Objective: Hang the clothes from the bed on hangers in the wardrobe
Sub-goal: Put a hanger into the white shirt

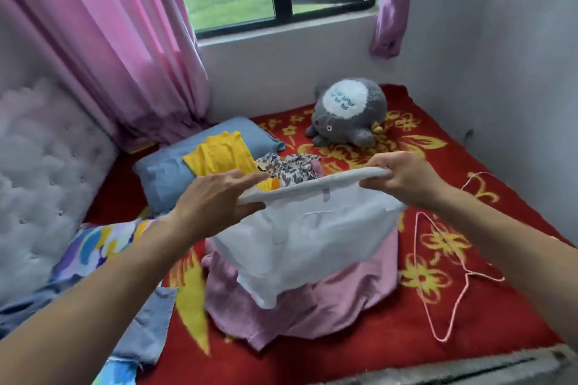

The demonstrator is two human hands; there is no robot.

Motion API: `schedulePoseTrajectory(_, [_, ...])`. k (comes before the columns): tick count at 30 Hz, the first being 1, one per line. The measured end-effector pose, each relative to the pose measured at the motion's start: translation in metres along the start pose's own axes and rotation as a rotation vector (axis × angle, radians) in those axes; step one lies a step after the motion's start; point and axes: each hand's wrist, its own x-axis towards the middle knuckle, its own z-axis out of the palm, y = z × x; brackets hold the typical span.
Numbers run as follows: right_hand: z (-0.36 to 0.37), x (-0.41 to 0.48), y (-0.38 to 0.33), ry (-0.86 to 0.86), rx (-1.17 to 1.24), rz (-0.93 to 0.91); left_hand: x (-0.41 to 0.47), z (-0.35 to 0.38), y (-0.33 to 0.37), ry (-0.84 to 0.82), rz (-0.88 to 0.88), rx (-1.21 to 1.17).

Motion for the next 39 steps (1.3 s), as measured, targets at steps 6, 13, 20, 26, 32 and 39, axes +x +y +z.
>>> schedulePoseTrajectory(6, [-0.072,-0.022,-0.096,0.161,0.075,-0.216,-0.043,-0.09,0.011,0.26,-0.207,0.033])
schedulePoseTrajectory(13, [-0.137,-0.036,-0.165,0.282,0.173,-0.277,-0.036,-0.166,0.017,0.488,-0.311,-0.308])
schedulePoseTrajectory(20, [-0.087,-0.028,-0.103,0.074,0.183,0.027,-0.017,-0.08,0.021,0.271,-0.519,-0.38])
schedulePoseTrajectory(26, [0.024,-0.027,0.019,-0.222,0.208,0.411,0.009,0.067,0.026,-0.093,-0.725,-0.282])
schedulePoseTrajectory(32, [0.134,-0.029,0.115,-0.436,0.481,0.664,0.054,0.183,0.046,-0.196,-0.848,-0.383])
schedulePoseTrajectory(39, [0.204,-0.028,0.251,-0.499,0.473,0.867,0.077,0.3,0.075,-0.304,-0.959,-0.418])
